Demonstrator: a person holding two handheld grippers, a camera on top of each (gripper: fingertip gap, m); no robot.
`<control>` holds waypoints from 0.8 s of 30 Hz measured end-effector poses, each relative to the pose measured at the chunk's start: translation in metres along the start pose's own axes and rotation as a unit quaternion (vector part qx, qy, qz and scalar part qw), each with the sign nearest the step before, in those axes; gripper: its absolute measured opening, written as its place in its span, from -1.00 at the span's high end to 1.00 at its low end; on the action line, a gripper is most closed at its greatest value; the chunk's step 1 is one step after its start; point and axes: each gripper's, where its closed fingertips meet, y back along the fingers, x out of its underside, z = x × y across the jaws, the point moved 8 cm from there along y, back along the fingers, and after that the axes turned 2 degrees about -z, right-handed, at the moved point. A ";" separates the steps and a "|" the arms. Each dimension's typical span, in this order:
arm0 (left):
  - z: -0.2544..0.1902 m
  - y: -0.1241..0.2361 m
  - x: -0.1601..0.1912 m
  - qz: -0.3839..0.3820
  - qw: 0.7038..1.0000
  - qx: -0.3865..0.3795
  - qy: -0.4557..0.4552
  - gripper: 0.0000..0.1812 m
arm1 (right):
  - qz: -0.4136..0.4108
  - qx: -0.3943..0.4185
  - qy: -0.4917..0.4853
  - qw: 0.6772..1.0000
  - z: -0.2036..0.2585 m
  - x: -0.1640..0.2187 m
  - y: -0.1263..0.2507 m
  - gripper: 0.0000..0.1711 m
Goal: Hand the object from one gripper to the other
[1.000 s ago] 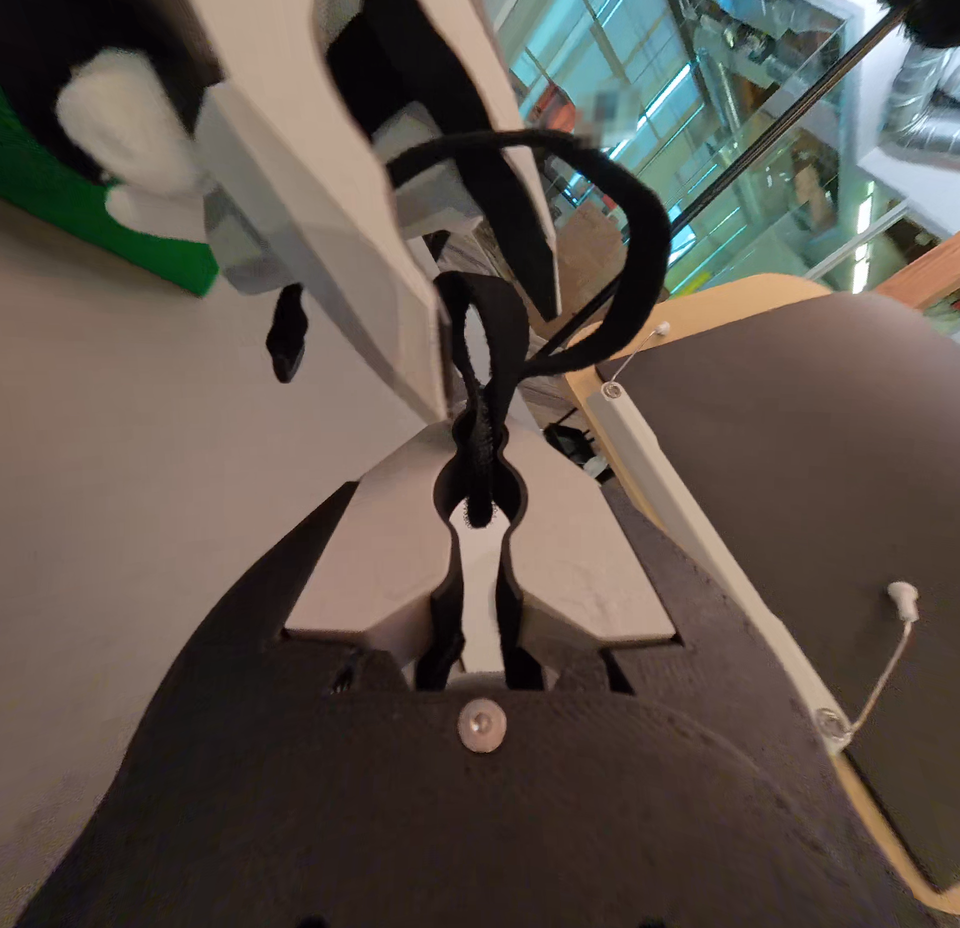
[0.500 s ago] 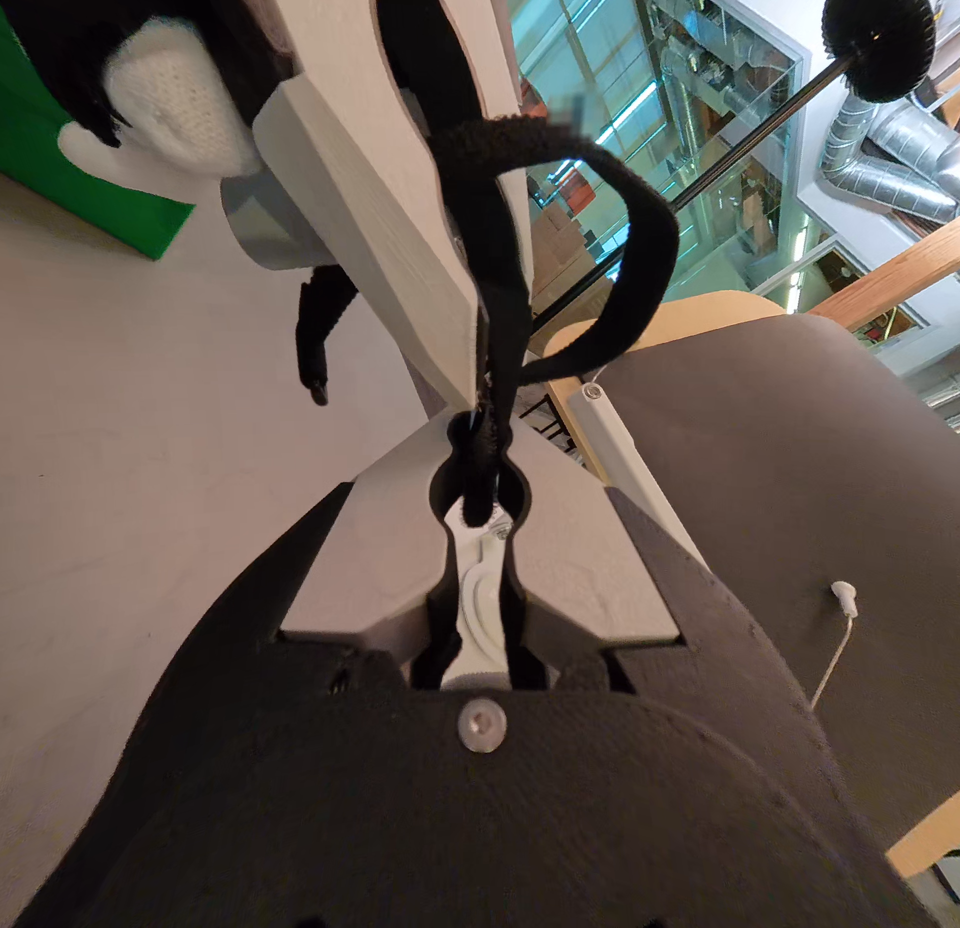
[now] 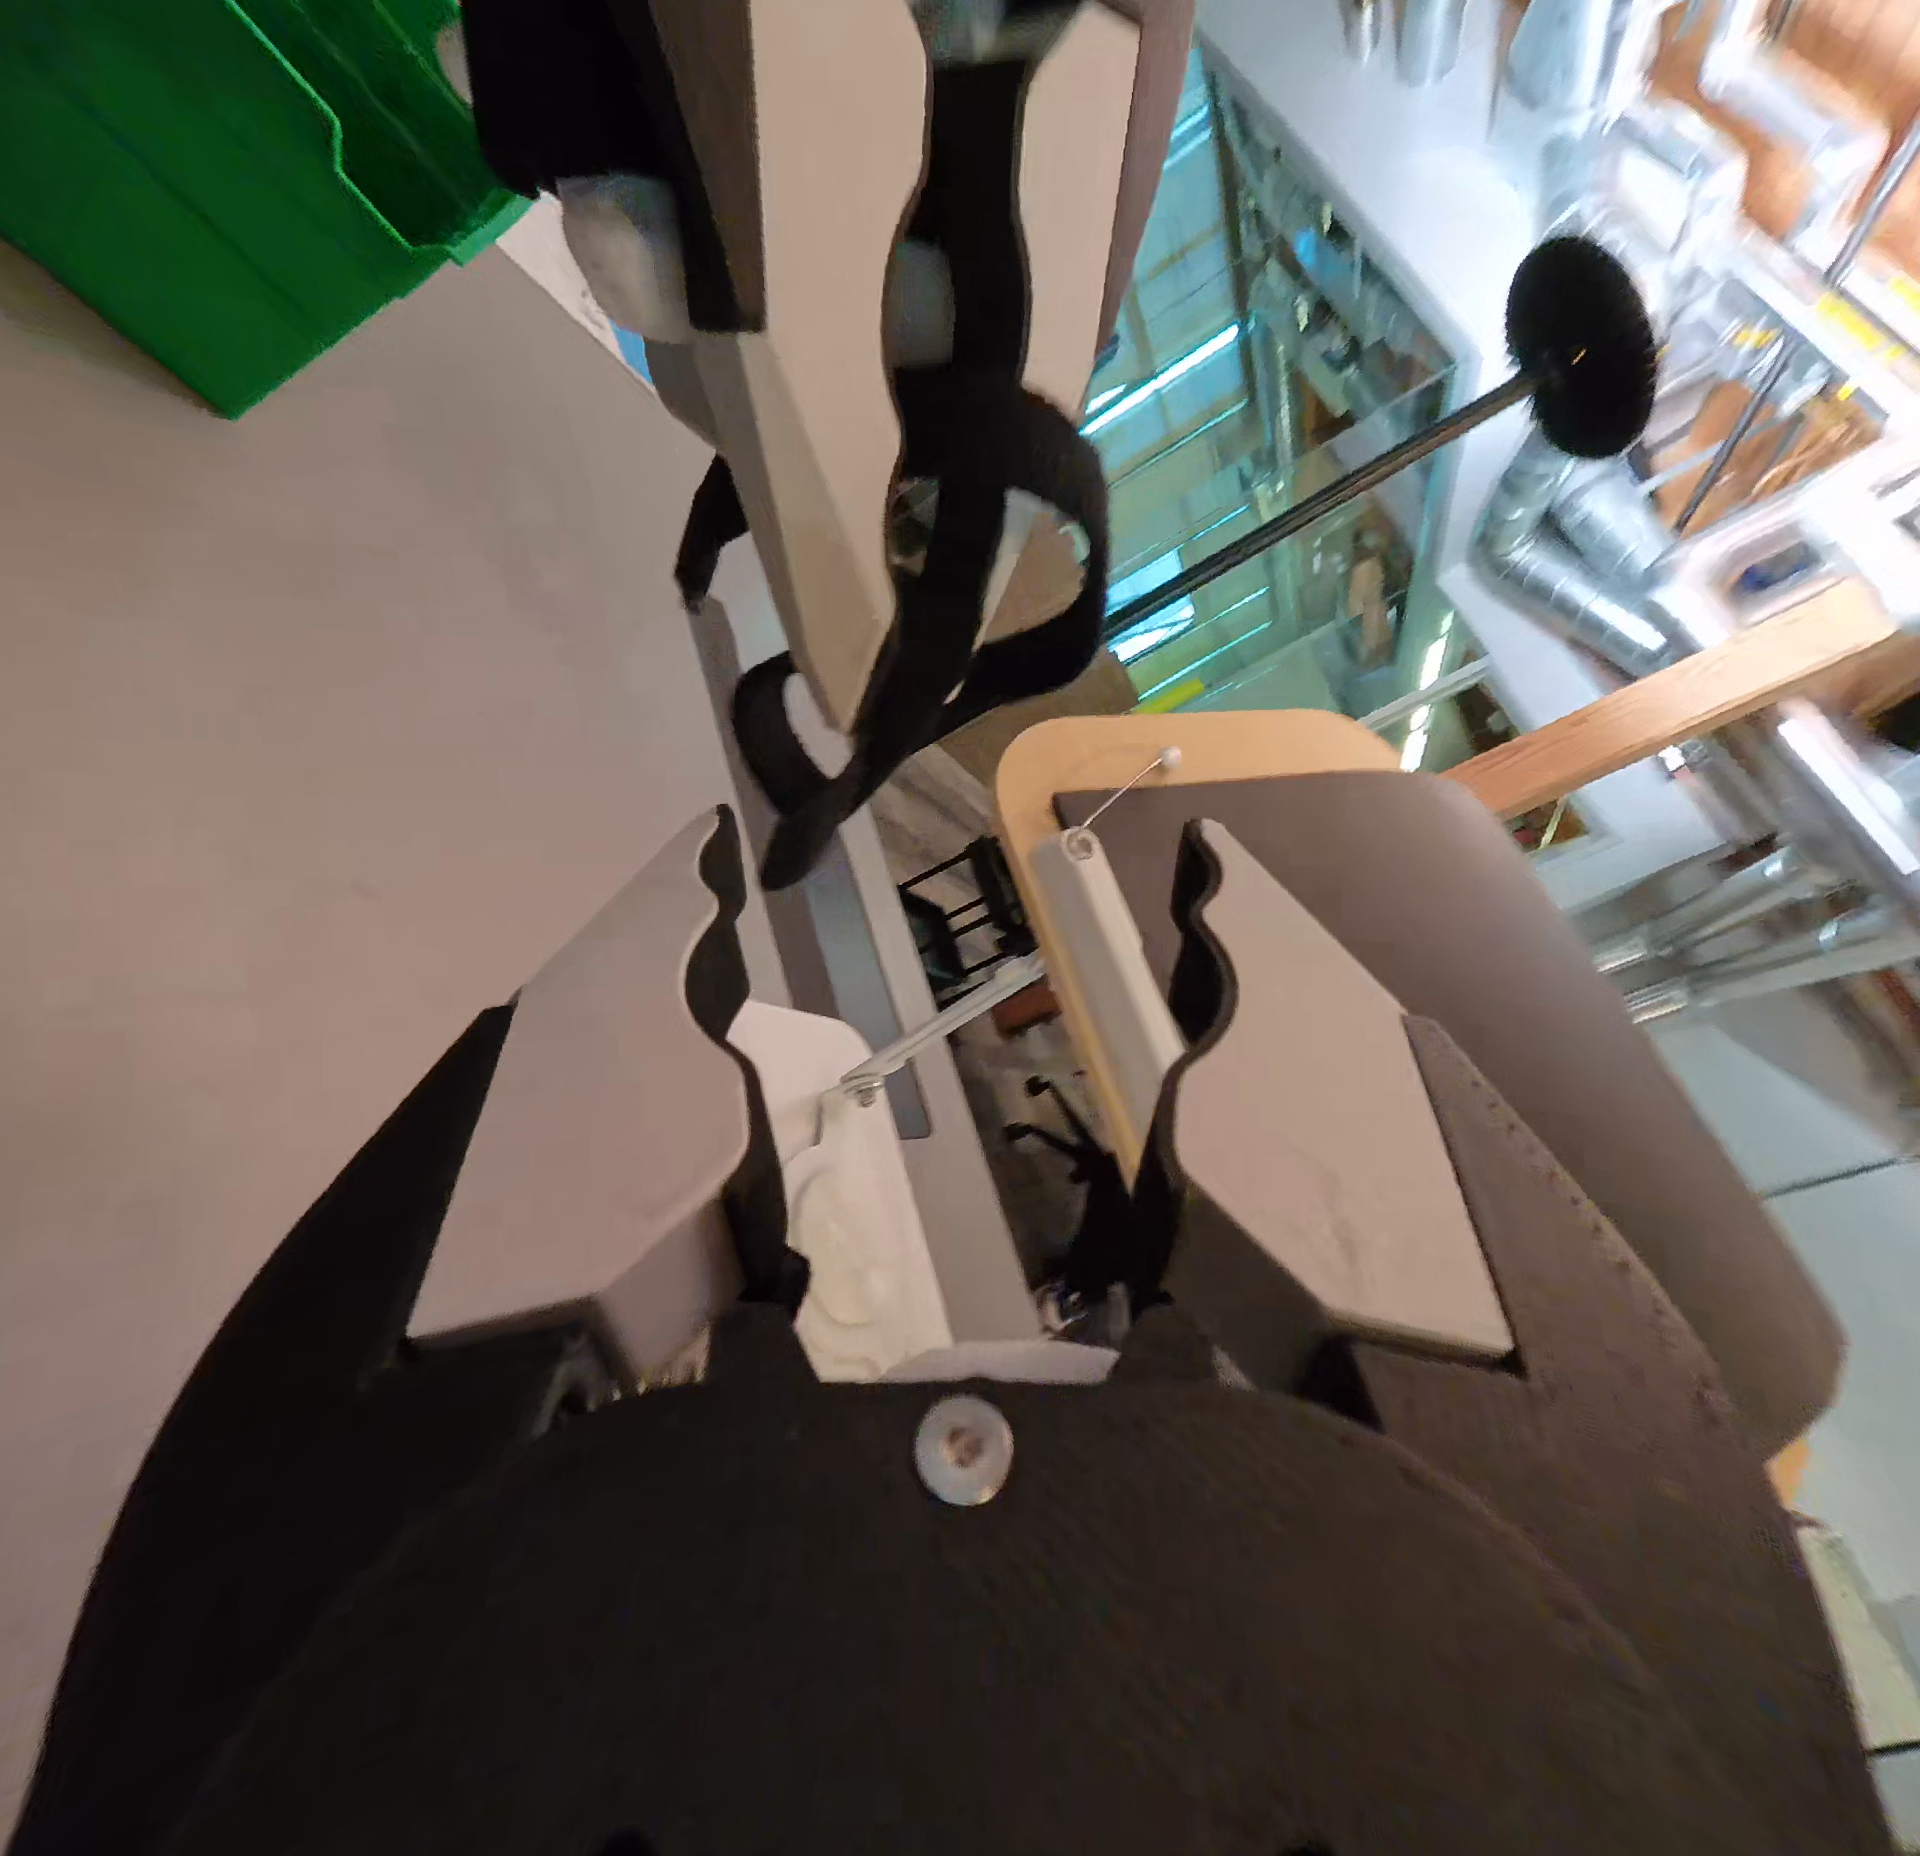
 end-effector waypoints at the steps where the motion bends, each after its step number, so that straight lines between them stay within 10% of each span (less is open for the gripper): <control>1: 0.000 0.000 0.001 0.011 1.000 0.016 -0.014 0.78 | -0.004 0.006 0.014 1.000 -0.001 -0.003 0.002 0.05; 24: -0.029 -0.004 0.010 0.149 0.915 0.332 -0.176 0.78 | -0.071 -0.067 0.230 0.968 0.056 -0.043 0.005 0.30</control>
